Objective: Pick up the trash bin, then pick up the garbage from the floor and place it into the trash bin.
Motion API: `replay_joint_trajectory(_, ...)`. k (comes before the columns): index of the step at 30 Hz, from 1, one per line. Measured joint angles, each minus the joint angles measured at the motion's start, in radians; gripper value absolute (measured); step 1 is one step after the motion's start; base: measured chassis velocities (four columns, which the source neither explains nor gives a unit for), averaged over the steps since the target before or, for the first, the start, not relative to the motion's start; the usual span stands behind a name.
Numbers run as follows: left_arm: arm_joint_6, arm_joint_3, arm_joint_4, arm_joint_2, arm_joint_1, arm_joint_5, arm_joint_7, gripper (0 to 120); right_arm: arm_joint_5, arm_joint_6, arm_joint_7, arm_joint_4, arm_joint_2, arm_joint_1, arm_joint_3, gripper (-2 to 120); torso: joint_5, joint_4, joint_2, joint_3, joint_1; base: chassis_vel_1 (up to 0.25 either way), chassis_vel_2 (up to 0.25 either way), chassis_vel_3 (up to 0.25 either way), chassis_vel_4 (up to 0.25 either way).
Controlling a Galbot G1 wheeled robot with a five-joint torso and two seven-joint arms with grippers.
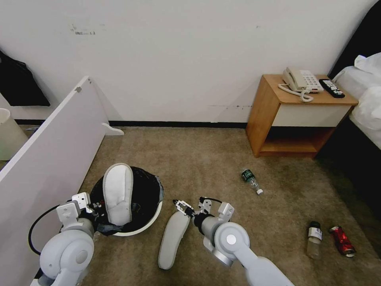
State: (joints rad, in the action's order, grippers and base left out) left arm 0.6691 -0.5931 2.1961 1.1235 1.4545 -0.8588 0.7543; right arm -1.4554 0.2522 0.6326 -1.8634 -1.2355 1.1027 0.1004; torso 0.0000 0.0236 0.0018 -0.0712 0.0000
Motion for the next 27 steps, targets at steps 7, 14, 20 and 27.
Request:
replay_joint_trajectory(7, -0.002, 0.001, -0.003, 0.007, -0.001, 0.004, 0.001, 1, 0.023, 0.007, -0.002, -0.001, 0.006, 0.044, -0.005, 100, 0.0000, 0.0001, 0.000, 0.000, 0.000, 0.000, 0.000, 0.000, 0.000)
replay_joint_trajectory(14, -0.005, -0.001, -0.004, 0.009, -0.001, 0.005, 0.001, 1, 0.033, 0.021, -0.001, 0.010, -0.002, 0.055, -0.001, 100, 0.0000, 0.0000, 0.000, 0.000, 0.000, 0.000, 0.000, 0.000, 0.000)
replay_joint_trajectory(20, -0.007, -0.008, -0.005, 0.010, 0.002, 0.005, 0.000, 1, 0.048, 0.034, -0.006, 0.024, -0.018, 0.055, 0.007, 100, 0.0000, -0.0001, 0.000, 0.000, 0.000, 0.000, 0.000, 0.000, 0.000)
replay_joint_trajectory(27, -0.010, -0.019, -0.006, 0.006, 0.008, 0.005, -0.004, 1, 0.077, 0.035, -0.021, 0.045, -0.026, 0.065, 0.004, 100, 0.0000, -0.0001, 0.000, 0.000, 0.000, 0.000, 0.000, 0.000, 0.000)
